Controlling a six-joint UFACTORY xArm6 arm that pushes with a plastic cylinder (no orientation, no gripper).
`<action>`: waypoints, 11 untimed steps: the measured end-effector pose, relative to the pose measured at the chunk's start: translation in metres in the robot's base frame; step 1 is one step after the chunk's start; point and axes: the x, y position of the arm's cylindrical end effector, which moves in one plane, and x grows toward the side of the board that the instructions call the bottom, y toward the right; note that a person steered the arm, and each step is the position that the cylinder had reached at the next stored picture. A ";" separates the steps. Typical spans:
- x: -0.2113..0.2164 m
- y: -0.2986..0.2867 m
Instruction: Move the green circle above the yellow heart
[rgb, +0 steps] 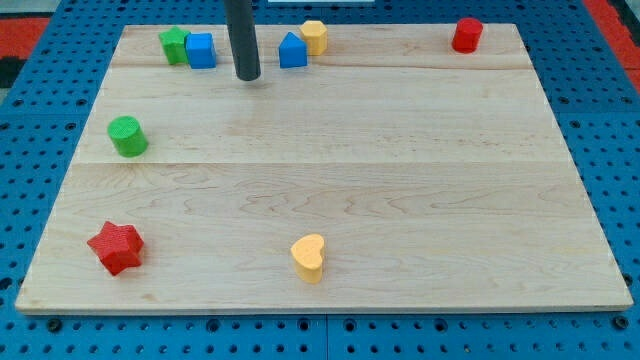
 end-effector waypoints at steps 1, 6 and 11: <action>0.000 -0.069; 0.144 -0.114; 0.163 0.025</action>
